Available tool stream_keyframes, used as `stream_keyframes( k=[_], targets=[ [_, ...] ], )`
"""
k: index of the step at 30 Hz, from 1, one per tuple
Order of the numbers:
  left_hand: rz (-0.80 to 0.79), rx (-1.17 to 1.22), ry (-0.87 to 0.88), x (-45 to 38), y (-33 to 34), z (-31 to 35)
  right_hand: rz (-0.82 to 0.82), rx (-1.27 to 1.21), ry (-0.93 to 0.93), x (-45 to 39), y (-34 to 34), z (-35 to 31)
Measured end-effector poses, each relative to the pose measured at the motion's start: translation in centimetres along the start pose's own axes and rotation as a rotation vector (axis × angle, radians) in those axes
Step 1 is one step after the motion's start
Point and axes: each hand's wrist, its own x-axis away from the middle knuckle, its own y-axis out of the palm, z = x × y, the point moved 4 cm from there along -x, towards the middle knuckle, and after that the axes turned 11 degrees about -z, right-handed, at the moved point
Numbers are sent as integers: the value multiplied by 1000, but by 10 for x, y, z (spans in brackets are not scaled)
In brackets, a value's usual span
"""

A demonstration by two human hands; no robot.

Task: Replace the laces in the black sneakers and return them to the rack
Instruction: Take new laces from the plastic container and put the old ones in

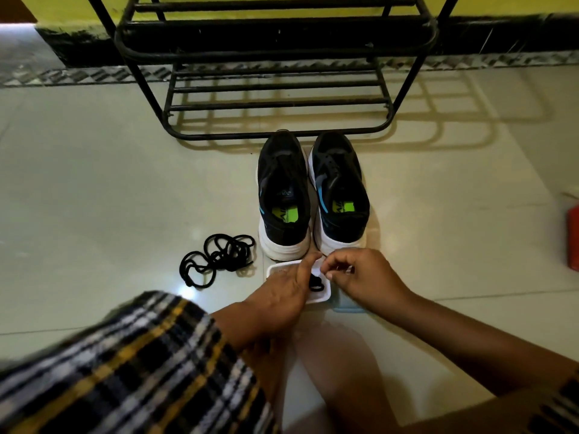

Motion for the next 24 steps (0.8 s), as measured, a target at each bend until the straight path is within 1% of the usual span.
stream_keyframes(
  k=[3,6,8,10,13,15,17,20,24],
  targets=[
    [45,38,25,0,7,-3,-59,244,-164,8,18,0],
    [48,36,57,1,5,1,-95,435,-288,14,28,-2],
    [40,34,54,1,1,4,-118,559,-360,16,30,-1],
    [16,38,31,1,0,5,-137,638,-392,16,32,1],
    [-28,2,-13,9,3,10,-117,643,-398,15,30,4],
    [0,-89,21,15,7,17,-120,609,-389,16,29,5],
    [8,-105,41,20,7,24,-136,605,-391,19,29,5],
    [29,-224,70,25,5,24,-134,644,-410,25,33,5],
    [-92,-221,36,30,7,18,-125,707,-476,31,38,5]
  ],
)
